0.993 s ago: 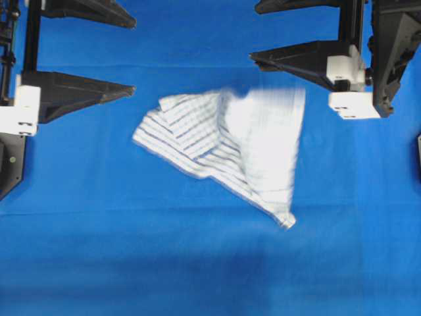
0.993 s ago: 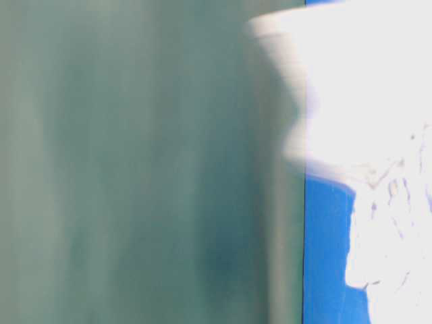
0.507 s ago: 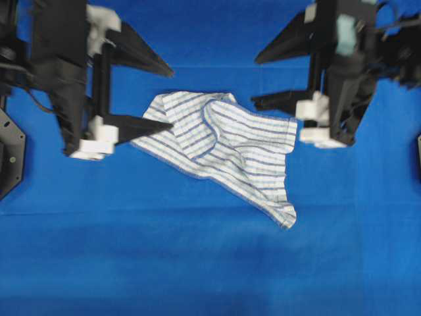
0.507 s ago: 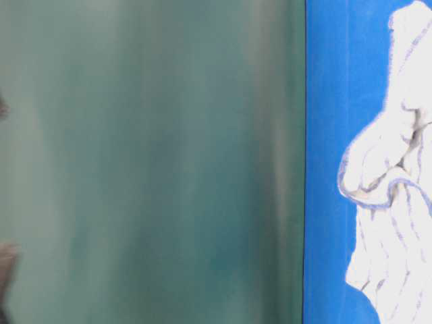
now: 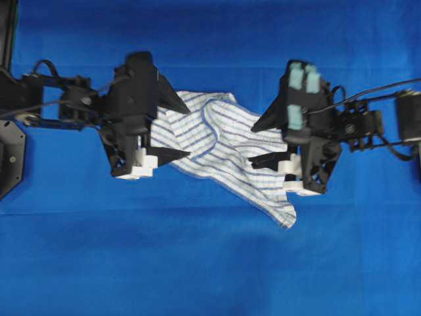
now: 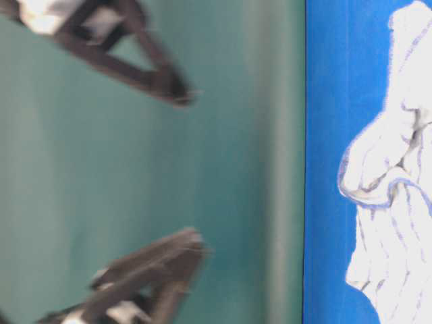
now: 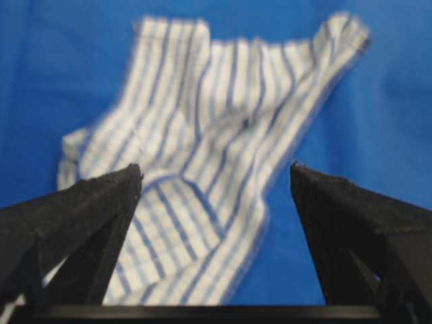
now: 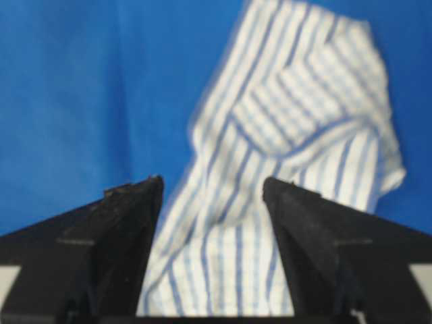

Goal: Lift the towel with both arms.

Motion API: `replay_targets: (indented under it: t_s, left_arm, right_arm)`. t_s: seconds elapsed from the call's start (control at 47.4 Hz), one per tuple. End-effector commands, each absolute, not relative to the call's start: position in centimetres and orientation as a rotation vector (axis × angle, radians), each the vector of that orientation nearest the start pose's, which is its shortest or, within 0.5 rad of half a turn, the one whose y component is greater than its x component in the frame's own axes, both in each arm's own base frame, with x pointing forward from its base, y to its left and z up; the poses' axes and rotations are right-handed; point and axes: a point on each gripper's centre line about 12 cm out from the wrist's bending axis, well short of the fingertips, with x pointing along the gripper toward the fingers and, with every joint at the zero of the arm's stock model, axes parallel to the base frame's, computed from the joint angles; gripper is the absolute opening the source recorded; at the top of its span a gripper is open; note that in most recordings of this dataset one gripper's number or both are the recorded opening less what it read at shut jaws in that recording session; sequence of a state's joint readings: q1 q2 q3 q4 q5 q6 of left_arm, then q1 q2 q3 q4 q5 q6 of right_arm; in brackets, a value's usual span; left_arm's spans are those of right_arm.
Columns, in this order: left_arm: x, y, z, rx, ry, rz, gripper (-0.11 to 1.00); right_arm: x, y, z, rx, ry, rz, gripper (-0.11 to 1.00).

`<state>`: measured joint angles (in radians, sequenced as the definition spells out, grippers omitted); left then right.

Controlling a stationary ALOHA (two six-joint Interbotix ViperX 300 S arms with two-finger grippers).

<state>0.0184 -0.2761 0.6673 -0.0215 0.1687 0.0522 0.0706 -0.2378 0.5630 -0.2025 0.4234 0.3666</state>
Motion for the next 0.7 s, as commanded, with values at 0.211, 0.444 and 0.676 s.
replay_targets:
  t_s: [0.211,0.444,0.676]
  left_arm:
    - [36.9,0.6,19.5,0.023,0.605,0.008,0.9]
    - [38.3,0.6,14.8,0.021,0.651,0.009,0.9]
    - [38.9,0.6,10.9,0.019,0.7,0.011,0.9]
  right_arm:
    - [36.7,1.9,19.5,0.145,0.859,-0.093,0.64]
    - [36.9,2.0,15.5,0.157,0.927,-0.096,0.64]
    - [36.9,2.2,12.3,0.181,0.956,-0.096,0.64]
